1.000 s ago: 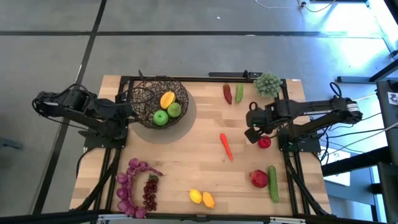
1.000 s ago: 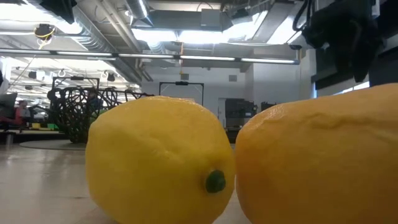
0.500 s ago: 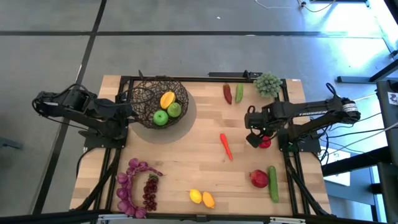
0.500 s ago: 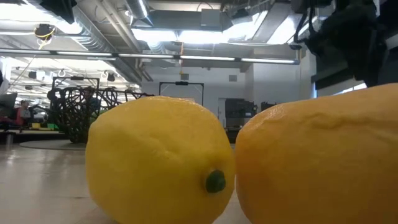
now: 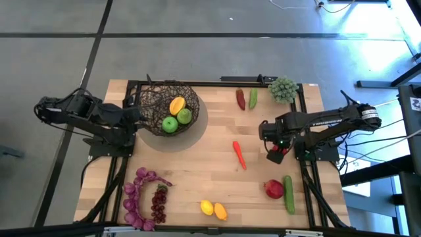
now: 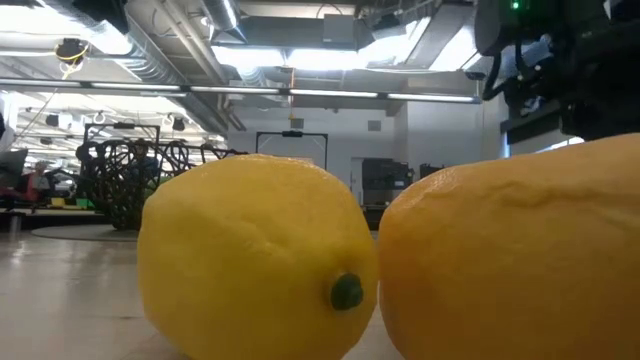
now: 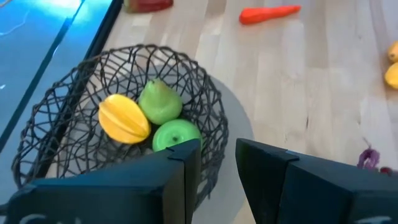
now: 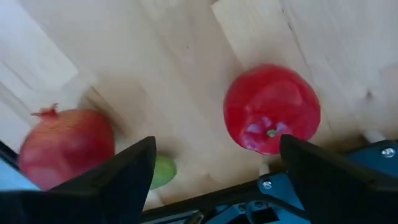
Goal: Build produce basket
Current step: Put the red apple into the black wire basket
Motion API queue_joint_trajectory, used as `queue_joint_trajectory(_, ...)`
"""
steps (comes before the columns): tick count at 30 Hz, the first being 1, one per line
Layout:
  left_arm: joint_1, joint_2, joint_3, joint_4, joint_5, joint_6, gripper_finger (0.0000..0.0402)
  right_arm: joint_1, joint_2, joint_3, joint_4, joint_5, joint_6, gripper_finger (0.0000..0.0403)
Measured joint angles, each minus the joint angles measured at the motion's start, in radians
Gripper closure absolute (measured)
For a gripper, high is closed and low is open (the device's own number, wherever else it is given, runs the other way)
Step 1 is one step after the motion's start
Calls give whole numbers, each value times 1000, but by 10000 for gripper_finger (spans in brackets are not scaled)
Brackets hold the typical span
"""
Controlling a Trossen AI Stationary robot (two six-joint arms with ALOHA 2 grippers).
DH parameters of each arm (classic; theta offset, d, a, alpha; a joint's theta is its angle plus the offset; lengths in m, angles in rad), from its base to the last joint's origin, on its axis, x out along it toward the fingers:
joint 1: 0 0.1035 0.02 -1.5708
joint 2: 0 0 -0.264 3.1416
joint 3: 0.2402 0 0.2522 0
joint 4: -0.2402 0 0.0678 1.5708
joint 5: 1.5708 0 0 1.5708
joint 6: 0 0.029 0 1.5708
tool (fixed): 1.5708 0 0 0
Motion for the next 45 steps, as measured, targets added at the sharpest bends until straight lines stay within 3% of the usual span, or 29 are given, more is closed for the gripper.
queue_joint_trajectory(8,0,0,0,19,-1,-1,309,0,0,-88,12,73,-24,68)
queue_joint_trajectory(19,0,0,0,22,-1,-2,309,0,0,-91,36,117,-84,68)
queue_joint_trajectory(32,0,0,0,22,-1,-2,309,0,1,-96,57,105,-75,68)
queue_joint_trajectory(45,0,0,0,22,-1,-2,309,1,0,-236,188,92,-20,67)
